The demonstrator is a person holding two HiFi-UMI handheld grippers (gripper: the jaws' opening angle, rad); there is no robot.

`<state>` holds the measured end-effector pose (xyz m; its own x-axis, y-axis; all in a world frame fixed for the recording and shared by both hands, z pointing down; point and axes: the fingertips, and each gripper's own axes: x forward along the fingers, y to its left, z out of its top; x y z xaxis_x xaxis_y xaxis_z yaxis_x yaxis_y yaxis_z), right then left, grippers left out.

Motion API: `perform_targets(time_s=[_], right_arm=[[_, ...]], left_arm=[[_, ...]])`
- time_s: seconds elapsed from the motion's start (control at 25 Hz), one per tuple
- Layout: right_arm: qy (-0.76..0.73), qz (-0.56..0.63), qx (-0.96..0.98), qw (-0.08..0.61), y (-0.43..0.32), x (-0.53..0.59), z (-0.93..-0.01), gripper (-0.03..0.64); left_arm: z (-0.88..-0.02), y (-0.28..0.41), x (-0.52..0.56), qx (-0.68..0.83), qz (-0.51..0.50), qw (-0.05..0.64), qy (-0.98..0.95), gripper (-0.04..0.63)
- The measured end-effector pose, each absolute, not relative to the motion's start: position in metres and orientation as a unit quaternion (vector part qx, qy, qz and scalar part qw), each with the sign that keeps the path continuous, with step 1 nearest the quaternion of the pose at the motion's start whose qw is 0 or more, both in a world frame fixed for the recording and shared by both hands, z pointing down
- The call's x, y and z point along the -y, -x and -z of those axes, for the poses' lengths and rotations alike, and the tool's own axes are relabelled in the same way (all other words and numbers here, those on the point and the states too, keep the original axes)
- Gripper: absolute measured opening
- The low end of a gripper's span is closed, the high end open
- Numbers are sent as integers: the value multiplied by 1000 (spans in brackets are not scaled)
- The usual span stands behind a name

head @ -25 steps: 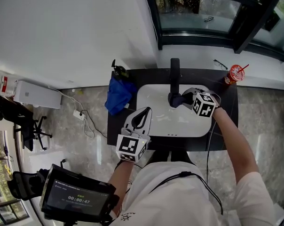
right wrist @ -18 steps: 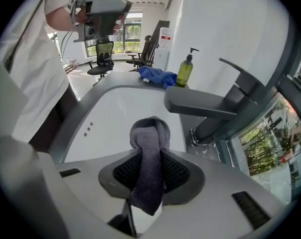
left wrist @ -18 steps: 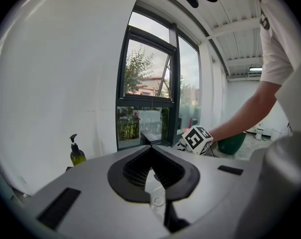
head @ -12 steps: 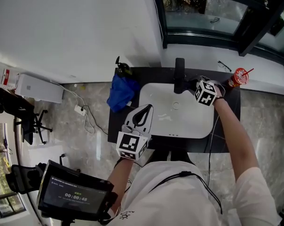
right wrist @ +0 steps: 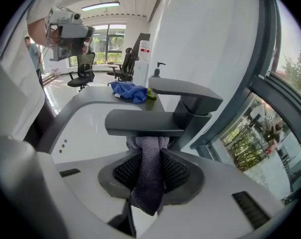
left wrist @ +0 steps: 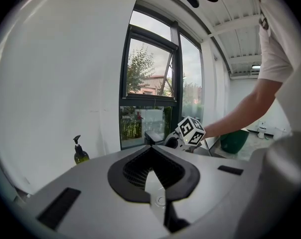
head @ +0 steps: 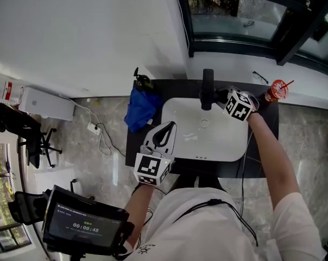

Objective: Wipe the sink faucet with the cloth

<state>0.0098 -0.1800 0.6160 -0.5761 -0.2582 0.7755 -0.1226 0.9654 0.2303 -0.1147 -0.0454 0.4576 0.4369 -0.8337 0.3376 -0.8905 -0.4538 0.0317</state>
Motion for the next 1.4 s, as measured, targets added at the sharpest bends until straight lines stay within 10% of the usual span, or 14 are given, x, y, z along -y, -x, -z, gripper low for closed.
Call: perform_targets(time_s=[1.4], right_arm=[[-150, 25, 888, 433, -7, 197, -621, 110]], left_arm=[[-462, 117, 39, 510, -141, 106, -842, -6]])
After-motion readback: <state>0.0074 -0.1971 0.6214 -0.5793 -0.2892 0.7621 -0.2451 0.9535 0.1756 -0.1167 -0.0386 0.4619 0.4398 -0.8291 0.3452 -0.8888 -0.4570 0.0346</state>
